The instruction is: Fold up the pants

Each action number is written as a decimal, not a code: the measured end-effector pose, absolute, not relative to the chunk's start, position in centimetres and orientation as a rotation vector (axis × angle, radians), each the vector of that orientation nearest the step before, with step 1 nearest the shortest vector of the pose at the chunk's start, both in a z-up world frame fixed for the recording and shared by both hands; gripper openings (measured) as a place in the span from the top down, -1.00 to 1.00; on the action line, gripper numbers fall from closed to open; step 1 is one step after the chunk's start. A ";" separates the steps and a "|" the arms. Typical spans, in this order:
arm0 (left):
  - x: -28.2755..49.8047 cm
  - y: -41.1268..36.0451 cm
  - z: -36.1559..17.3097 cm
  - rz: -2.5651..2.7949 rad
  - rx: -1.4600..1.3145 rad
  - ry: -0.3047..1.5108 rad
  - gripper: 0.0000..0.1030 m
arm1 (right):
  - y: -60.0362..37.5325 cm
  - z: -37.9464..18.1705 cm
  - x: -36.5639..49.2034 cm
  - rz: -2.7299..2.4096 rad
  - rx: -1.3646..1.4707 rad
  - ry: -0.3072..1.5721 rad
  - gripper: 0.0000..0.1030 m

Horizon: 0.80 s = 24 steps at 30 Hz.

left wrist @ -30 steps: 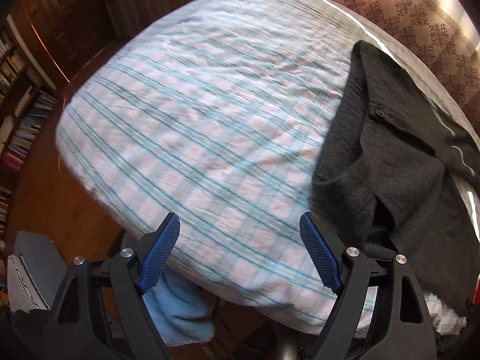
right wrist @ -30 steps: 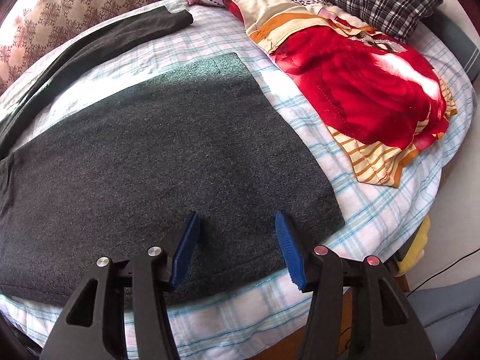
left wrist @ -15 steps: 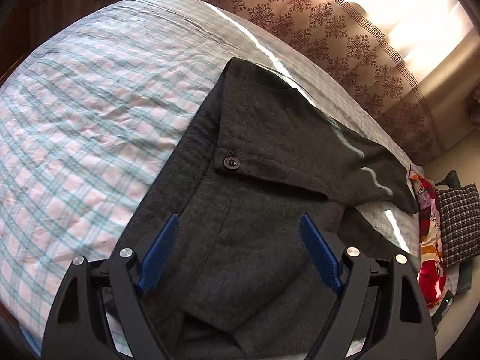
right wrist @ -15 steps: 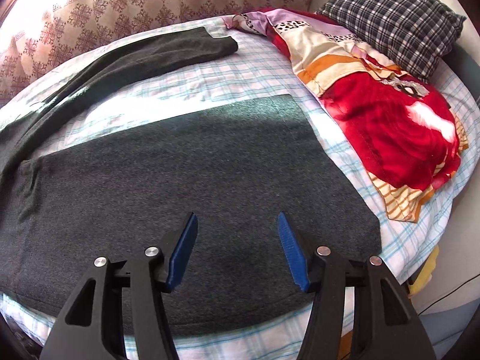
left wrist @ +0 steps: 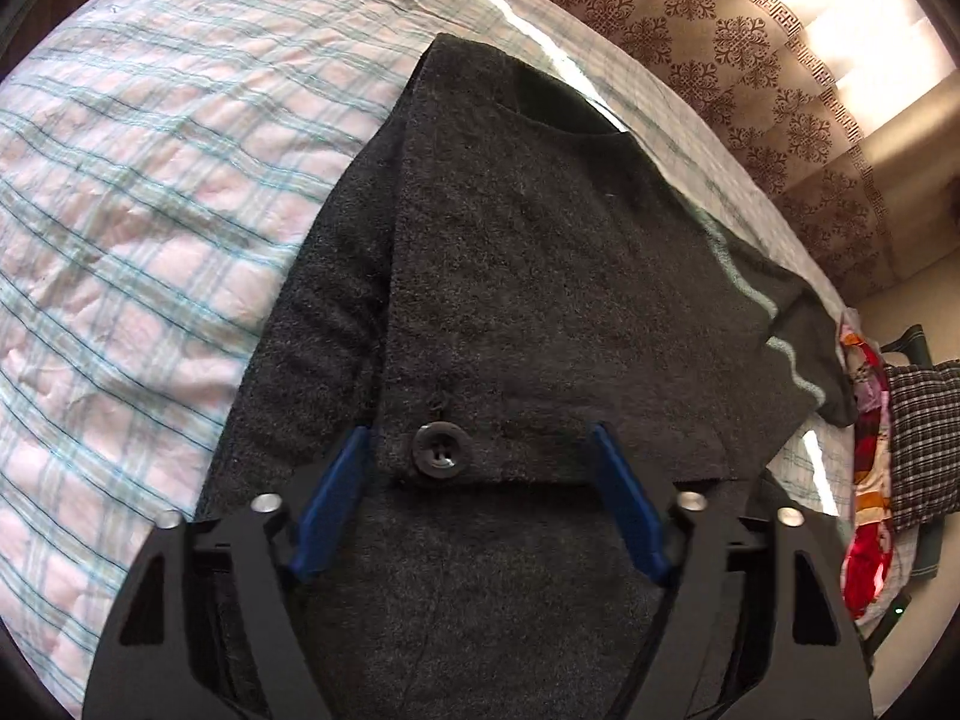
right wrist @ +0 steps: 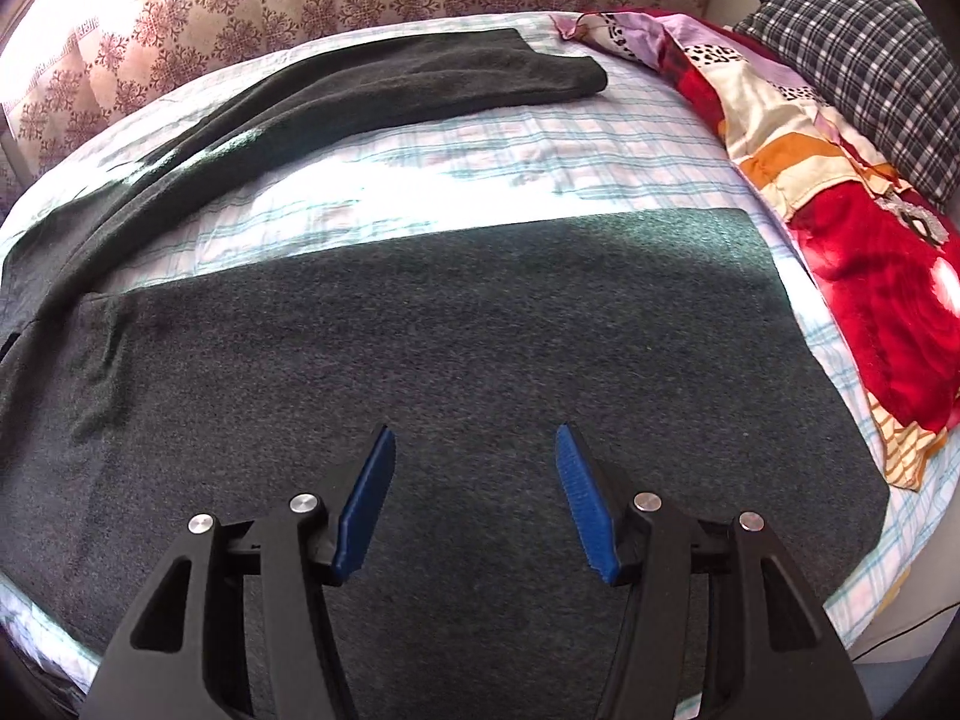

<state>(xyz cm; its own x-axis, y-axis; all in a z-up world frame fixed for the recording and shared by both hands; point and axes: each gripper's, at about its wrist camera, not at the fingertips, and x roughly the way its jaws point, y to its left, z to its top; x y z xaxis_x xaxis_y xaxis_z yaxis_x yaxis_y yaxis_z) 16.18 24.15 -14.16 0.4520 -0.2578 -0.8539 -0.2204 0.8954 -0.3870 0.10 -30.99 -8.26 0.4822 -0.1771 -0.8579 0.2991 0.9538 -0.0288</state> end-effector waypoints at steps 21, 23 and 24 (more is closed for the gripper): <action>16.6 23.0 -13.0 0.181 -0.276 0.958 0.28 | -12.9 -11.2 13.0 0.105 -0.005 1.042 -0.09; 16.8 22.7 -12.9 0.187 -0.262 0.967 0.23 | -12.8 -11.5 13.5 0.105 -0.004 1.025 -0.14; 16.5 22.9 -12.8 0.191 -0.259 0.973 0.13 | -12.5 -11.5 13.6 0.104 -0.015 1.028 -0.14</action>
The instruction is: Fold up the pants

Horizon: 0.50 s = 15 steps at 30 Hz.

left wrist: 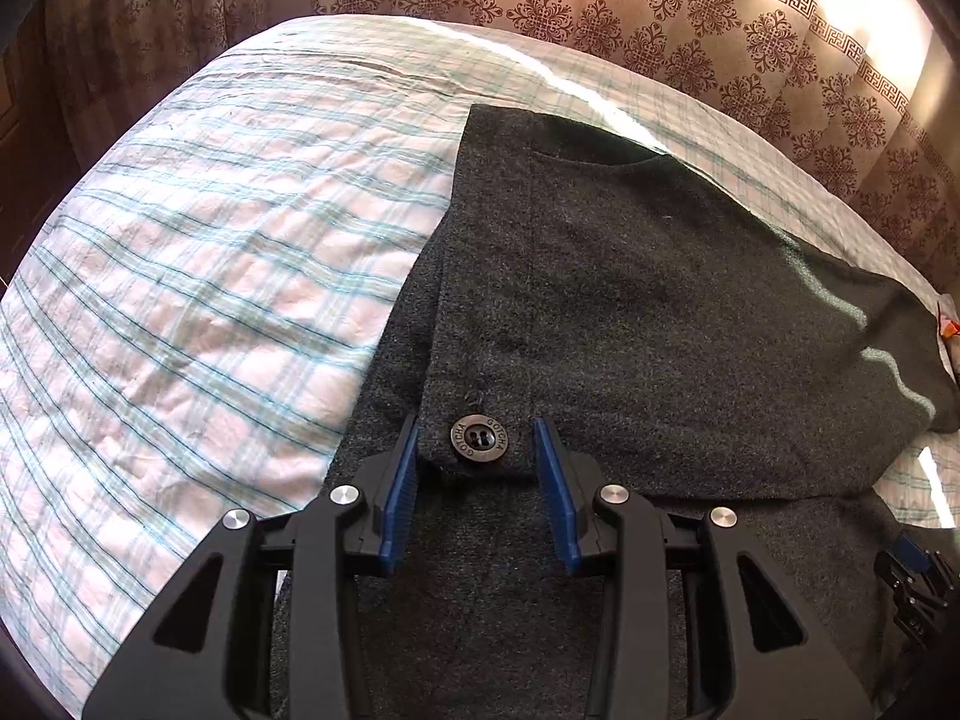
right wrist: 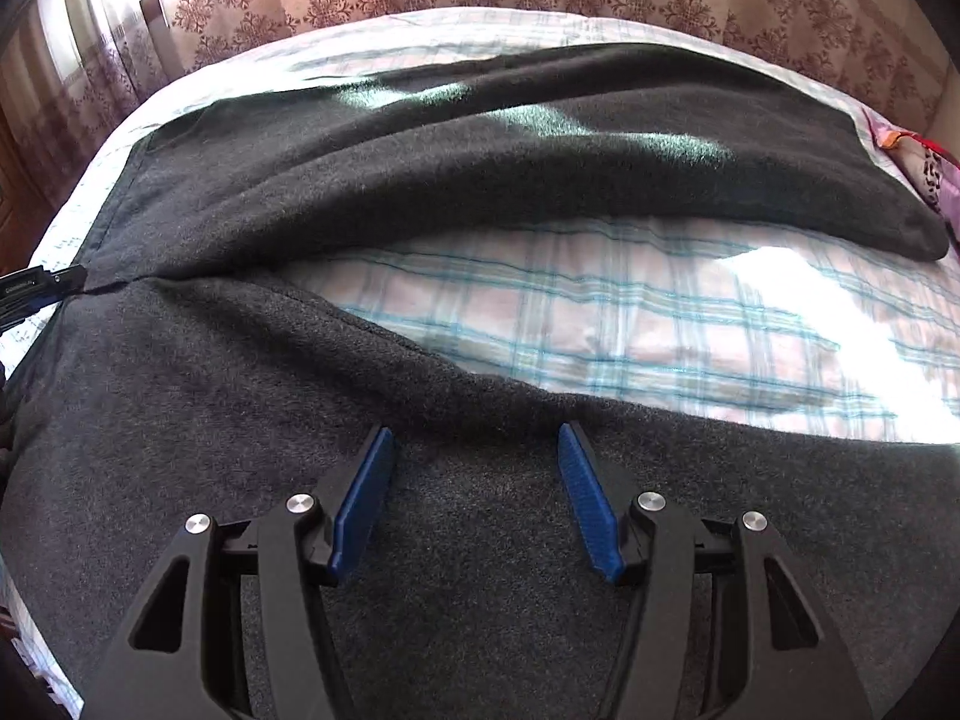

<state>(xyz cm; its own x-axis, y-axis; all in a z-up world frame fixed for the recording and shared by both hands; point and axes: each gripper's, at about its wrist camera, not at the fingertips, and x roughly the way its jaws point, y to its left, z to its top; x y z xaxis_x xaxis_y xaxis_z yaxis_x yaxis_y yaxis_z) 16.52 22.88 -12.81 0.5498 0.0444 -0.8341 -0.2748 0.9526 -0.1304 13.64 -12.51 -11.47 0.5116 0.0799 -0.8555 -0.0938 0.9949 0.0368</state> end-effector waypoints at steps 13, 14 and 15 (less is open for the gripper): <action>18.4 19.2 -6.7 0.154 -0.212 0.902 -0.22 | -21.4 -5.7 16.6 0.052 0.056 0.933 -0.14; 19.3 18.1 -6.8 0.124 -0.199 0.910 -0.22 | -21.9 -5.3 17.4 0.048 0.061 0.924 -0.14; 20.2 17.0 -6.9 0.101 -0.185 0.919 -0.25 | -22.2 -5.0 17.9 0.048 0.063 0.915 -0.14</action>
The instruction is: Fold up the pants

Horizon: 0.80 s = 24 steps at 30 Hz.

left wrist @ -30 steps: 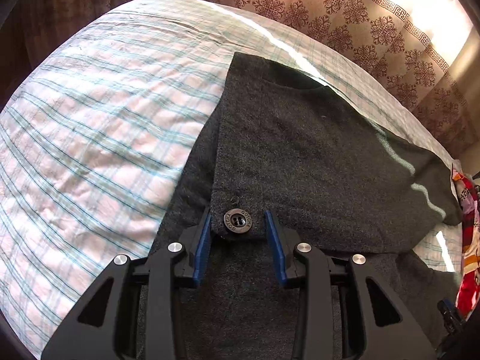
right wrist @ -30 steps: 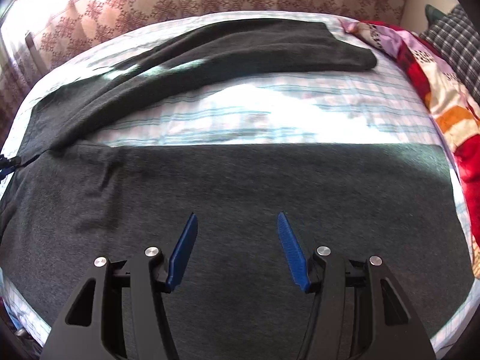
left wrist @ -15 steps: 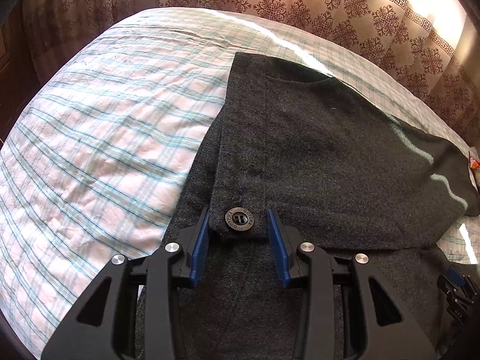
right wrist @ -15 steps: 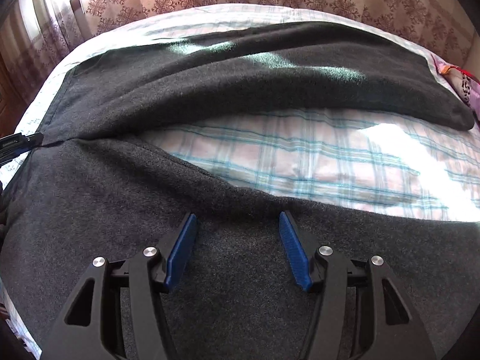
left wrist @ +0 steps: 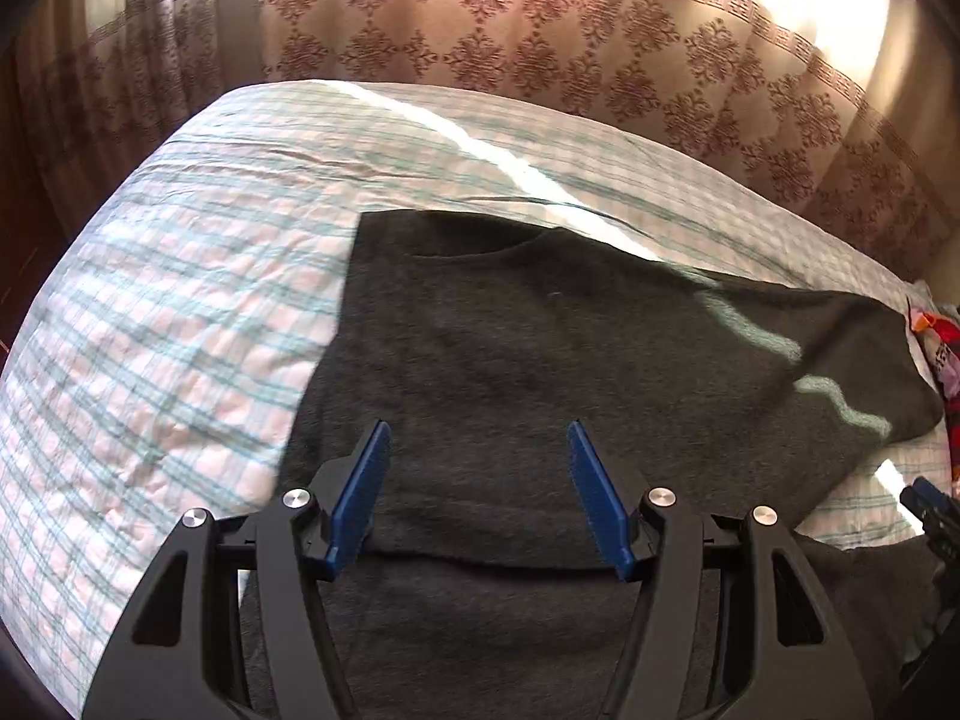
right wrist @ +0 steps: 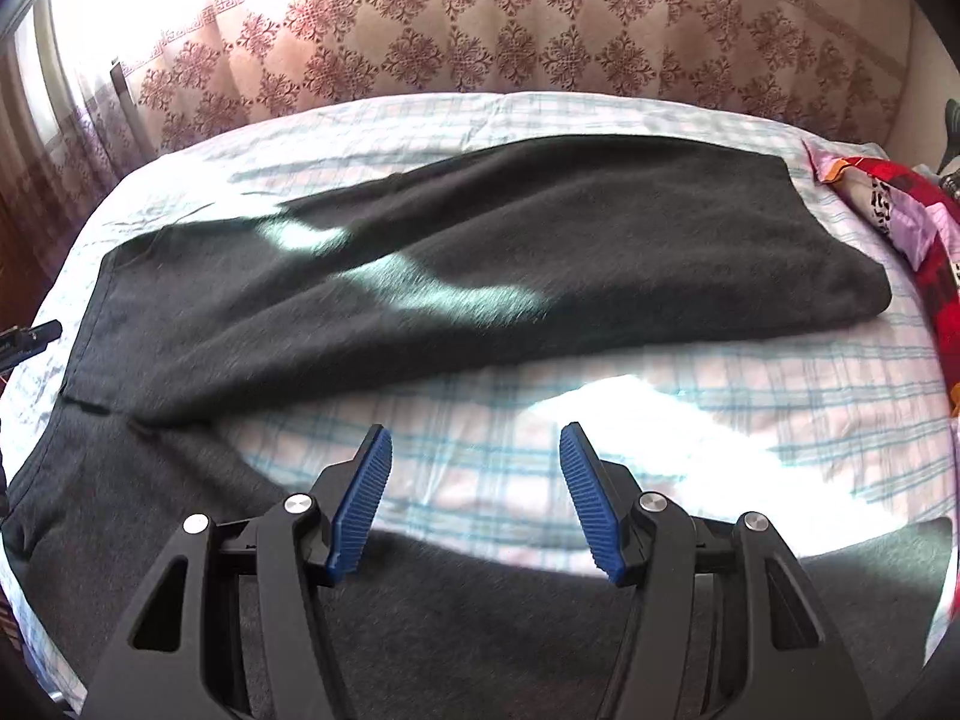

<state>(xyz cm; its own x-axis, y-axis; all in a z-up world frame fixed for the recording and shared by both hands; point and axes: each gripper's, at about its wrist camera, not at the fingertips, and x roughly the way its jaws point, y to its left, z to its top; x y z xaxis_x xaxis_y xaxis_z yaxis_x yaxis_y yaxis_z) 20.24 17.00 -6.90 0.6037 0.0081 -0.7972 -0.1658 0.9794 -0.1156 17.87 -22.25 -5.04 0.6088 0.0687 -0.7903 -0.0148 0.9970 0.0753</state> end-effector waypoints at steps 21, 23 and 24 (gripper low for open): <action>37.3 16.7 -13.3 0.256 -0.114 0.998 -0.48 | -14.1 -10.6 40.7 0.102 -0.082 1.044 -0.21; 38.1 16.8 -13.5 0.271 -0.101 0.985 -0.52 | -13.5 -10.9 42.3 0.084 -0.104 1.032 -0.25; 38.4 16.9 -13.4 0.278 -0.103 0.974 -0.56 | -13.3 -10.8 43.0 0.077 -0.103 1.026 -0.29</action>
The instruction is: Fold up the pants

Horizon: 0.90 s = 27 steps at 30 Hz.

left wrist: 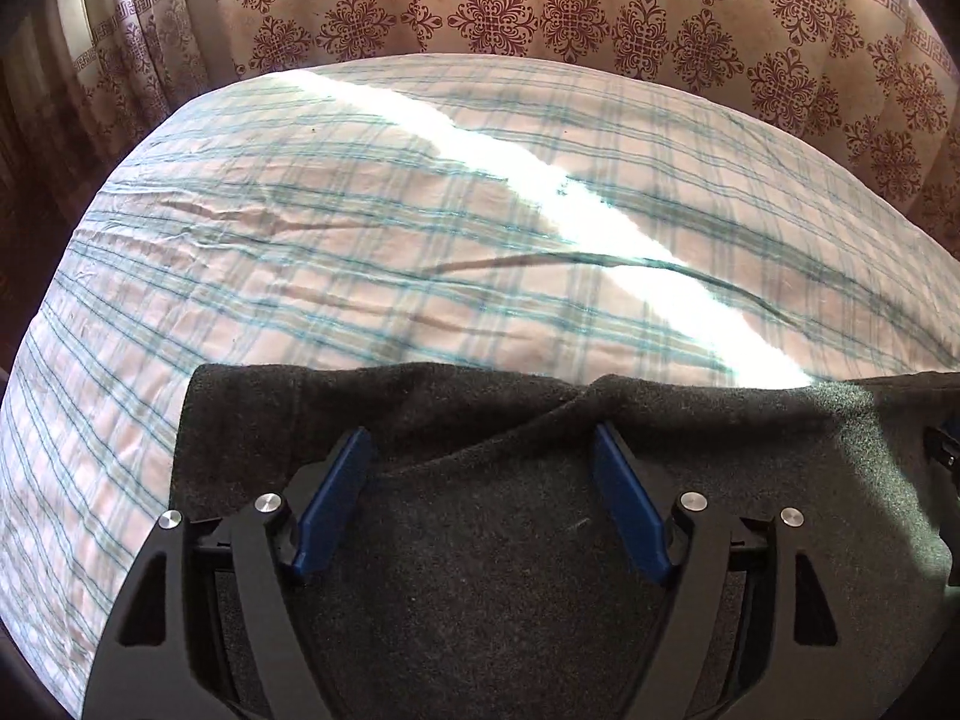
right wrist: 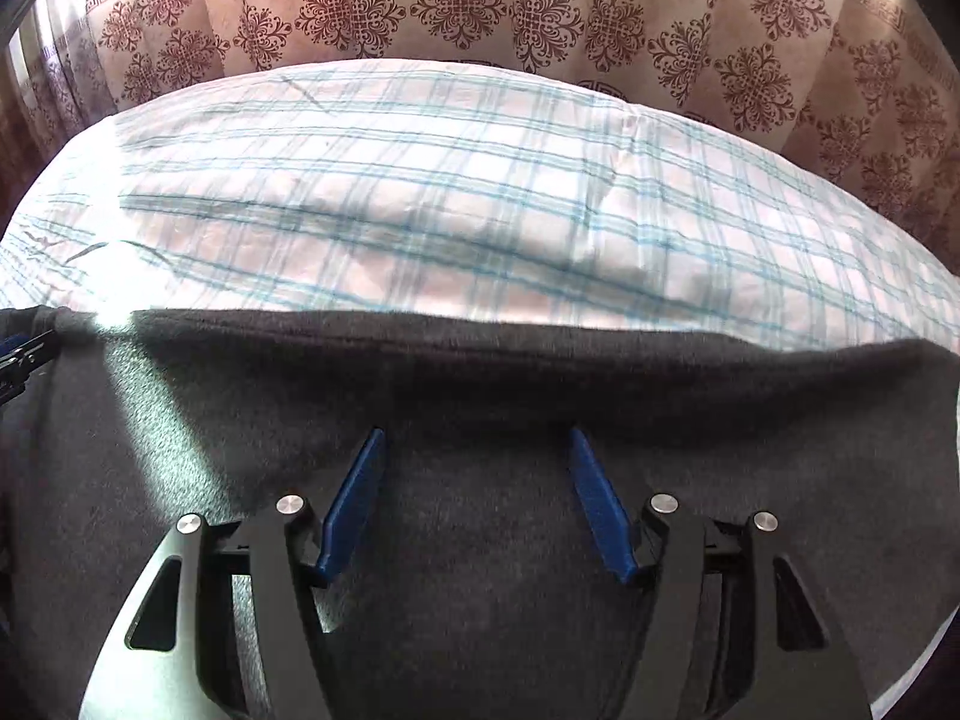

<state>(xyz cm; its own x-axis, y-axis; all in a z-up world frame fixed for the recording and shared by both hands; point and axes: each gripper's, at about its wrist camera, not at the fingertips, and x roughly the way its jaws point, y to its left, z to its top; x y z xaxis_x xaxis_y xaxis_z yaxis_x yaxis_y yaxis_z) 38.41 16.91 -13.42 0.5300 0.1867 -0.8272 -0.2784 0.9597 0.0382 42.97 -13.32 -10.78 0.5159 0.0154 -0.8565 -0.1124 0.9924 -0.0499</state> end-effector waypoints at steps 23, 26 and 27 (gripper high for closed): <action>35.7 13.4 -9.3 0.219 -0.093 0.904 -0.66 | -41.9 -4.5 23.5 -0.386 0.344 0.894 -0.38; 32.8 9.4 -8.0 0.094 -0.056 0.892 -0.66 | -45.9 -5.4 21.1 -0.463 0.493 0.870 -0.39; 31.8 8.1 -7.8 0.048 -0.050 0.894 -0.66 | -46.9 -5.8 20.7 -0.467 0.555 0.863 -0.39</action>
